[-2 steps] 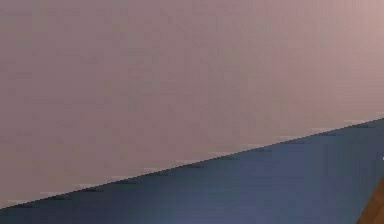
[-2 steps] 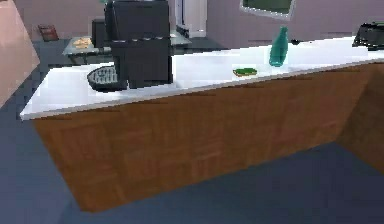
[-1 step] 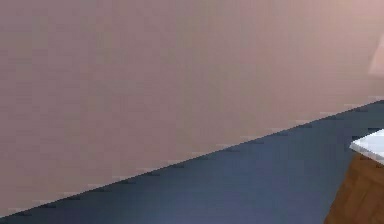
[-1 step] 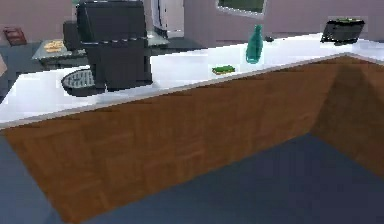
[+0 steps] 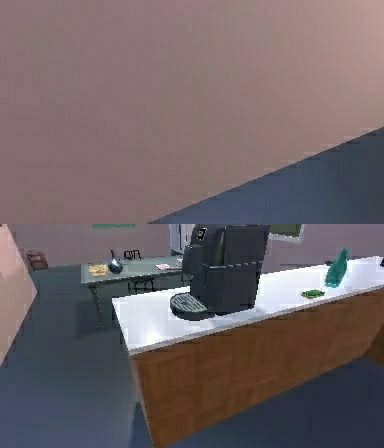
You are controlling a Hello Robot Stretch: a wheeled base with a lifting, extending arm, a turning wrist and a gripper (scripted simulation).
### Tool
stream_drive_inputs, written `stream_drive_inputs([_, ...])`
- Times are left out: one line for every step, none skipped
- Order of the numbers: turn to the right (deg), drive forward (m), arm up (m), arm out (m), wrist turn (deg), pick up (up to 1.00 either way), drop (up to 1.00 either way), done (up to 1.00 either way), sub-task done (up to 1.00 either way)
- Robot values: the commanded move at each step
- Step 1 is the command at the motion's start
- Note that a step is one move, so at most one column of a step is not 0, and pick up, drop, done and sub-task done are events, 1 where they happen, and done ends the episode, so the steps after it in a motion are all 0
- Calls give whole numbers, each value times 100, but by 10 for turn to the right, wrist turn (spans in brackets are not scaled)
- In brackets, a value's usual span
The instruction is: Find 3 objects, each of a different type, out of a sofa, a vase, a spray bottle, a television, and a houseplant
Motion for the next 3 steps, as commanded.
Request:
stream_drive_inputs([180, 0, 0, 0, 0, 0, 0, 0, 0])
stream_drive_inputs([0, 65, 0, 0, 0, 0, 0, 0, 0])
stream_drive_inputs([450, 0, 0, 0, 0, 0, 0, 0, 0])
